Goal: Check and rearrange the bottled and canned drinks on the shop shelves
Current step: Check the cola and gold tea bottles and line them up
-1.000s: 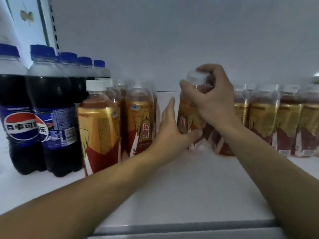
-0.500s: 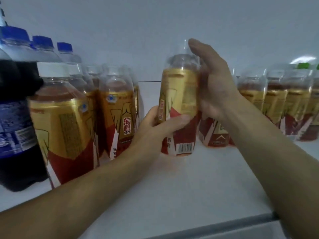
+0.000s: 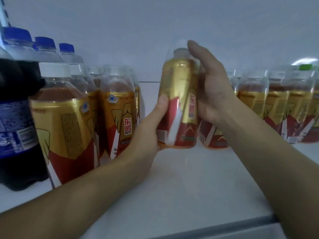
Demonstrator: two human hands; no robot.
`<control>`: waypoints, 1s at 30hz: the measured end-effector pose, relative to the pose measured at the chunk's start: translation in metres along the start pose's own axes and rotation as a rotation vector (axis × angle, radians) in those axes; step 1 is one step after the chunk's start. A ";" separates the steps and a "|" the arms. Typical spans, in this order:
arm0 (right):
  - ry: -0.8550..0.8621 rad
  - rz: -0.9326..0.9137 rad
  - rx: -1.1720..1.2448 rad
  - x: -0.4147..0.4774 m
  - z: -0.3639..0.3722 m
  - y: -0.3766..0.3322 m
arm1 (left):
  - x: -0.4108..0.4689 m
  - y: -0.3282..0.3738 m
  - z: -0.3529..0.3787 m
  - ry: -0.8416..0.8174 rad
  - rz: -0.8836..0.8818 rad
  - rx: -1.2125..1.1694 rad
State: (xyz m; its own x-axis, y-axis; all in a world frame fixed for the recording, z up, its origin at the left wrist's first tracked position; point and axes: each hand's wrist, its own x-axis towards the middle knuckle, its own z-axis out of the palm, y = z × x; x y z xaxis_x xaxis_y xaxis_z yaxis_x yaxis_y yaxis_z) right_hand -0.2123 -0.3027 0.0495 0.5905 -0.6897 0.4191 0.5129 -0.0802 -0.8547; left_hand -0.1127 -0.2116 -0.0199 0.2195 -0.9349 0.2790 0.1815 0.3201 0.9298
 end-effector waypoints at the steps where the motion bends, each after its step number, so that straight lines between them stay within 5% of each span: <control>1: -0.013 0.028 0.033 0.000 0.000 0.000 | -0.001 0.003 -0.001 -0.016 -0.033 -0.086; 5: 0.023 0.089 0.062 -0.004 0.003 0.002 | -0.003 0.005 -0.001 -0.074 -0.117 -0.116; 10: 0.192 -0.132 -0.147 0.005 0.000 0.006 | 0.001 0.004 0.006 -0.003 -0.001 -0.040; 13: 0.079 -0.088 -0.037 0.007 -0.002 0.007 | 0.002 0.004 0.000 0.000 0.011 -0.072; 17: -0.027 0.038 0.159 0.000 -0.004 0.003 | -0.004 0.008 -0.004 -0.199 -0.182 -0.241; 24: 0.151 -0.209 -0.095 0.006 -0.001 0.007 | 0.003 0.007 0.004 0.046 -0.016 -0.164; 30: 0.033 0.021 0.164 -0.004 0.001 -0.006 | -0.002 0.005 -0.002 -0.082 -0.212 -0.212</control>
State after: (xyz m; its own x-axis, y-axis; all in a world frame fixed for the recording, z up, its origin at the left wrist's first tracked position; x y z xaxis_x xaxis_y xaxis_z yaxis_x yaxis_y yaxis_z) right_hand -0.2170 -0.2990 0.0531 0.5829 -0.7132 0.3892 0.5968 0.0508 -0.8007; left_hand -0.1097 -0.2079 -0.0158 0.0790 -0.9908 0.1102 0.4127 0.1331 0.9011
